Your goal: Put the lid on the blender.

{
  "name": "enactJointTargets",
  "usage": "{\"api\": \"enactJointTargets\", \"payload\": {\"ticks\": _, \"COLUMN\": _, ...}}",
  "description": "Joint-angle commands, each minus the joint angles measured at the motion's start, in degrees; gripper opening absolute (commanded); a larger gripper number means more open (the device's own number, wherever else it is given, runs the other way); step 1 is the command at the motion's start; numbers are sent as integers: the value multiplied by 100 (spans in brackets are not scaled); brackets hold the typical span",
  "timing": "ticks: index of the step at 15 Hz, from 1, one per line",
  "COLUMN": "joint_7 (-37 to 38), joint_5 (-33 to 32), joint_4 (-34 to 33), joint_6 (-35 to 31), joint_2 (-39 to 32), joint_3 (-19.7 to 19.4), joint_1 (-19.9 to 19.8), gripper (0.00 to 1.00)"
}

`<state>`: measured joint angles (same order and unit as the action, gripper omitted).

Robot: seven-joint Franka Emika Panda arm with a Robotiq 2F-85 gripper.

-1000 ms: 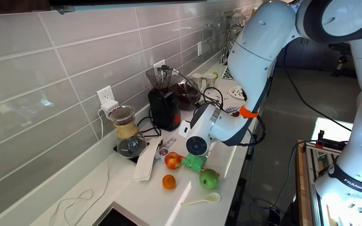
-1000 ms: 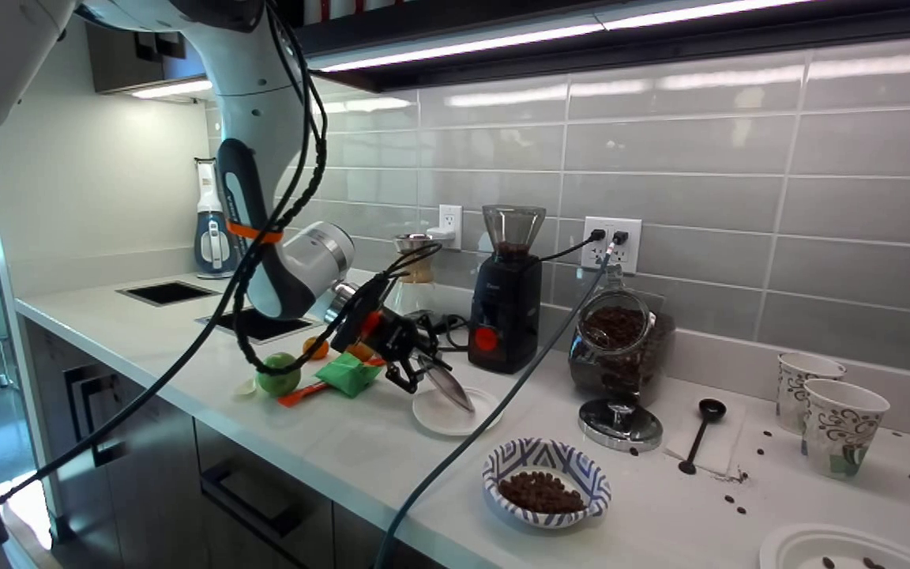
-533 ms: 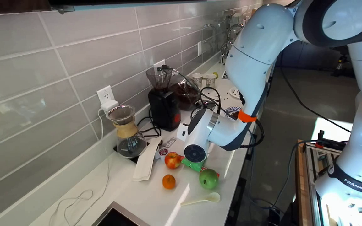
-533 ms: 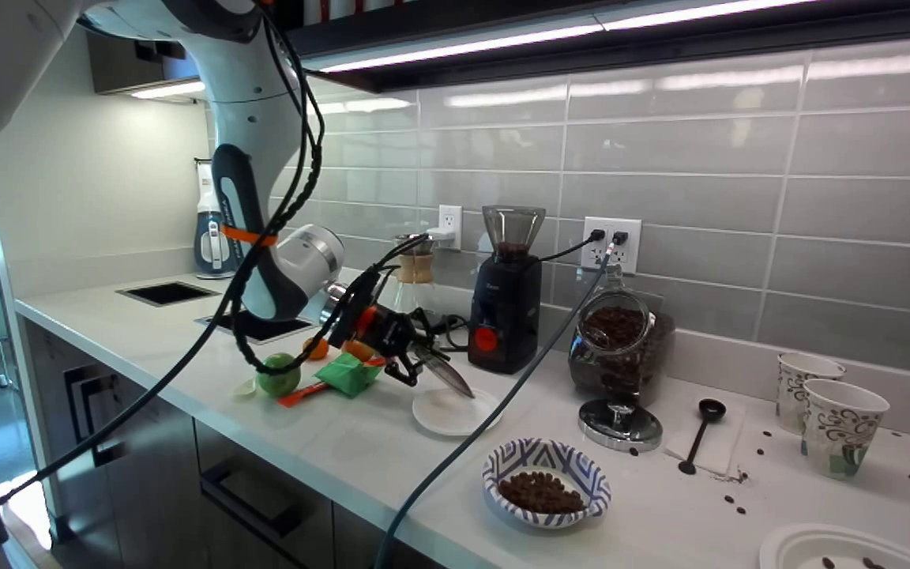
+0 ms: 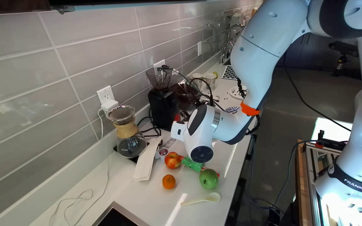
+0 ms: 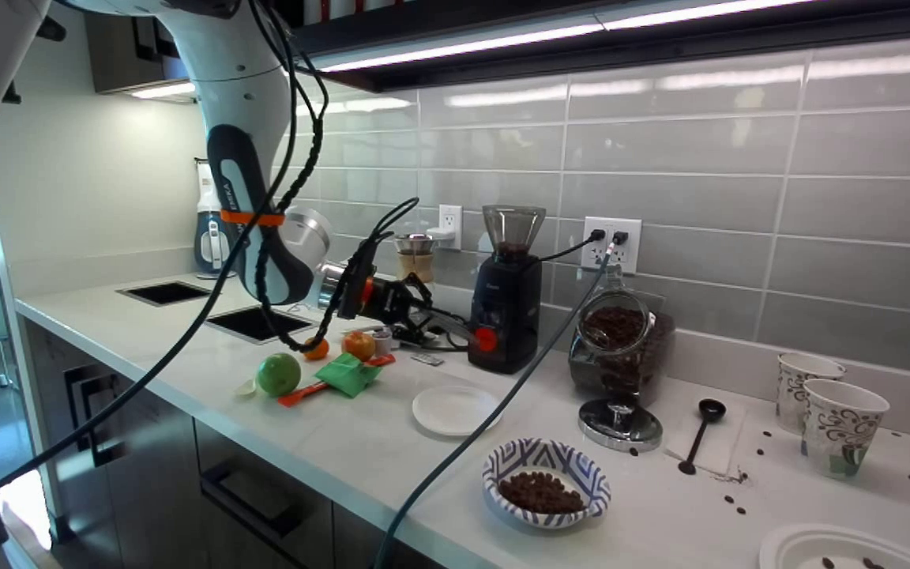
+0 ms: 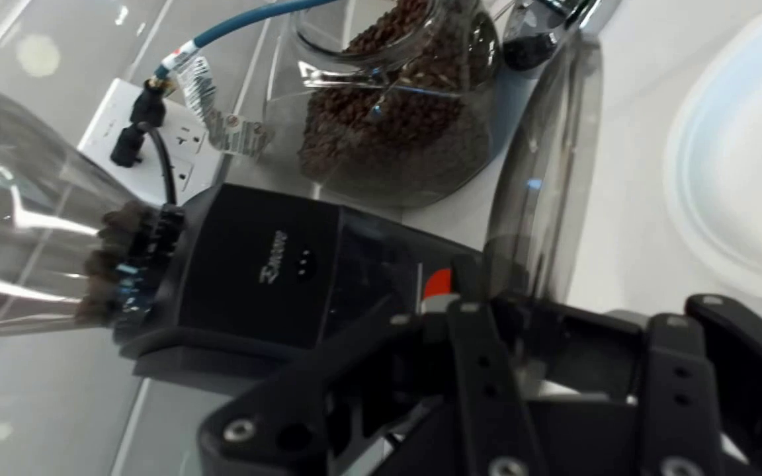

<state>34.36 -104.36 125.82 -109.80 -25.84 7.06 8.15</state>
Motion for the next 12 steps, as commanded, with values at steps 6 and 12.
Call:
{"api": "enactJointTargets", "payload": {"ticks": 6, "joint_7": -40, "joint_5": -37, "joint_4": 463, "joint_6": 15, "joint_2": 729, "joint_3": 213, "joint_1": -73, "gripper": 4}}
{"api": "enactJointTargets", "payload": {"ticks": 12, "joint_7": -16, "joint_5": -34, "joint_4": 650, "joint_6": 13, "joint_2": 942, "joint_3": 212, "joint_1": -72, "gripper": 1}}
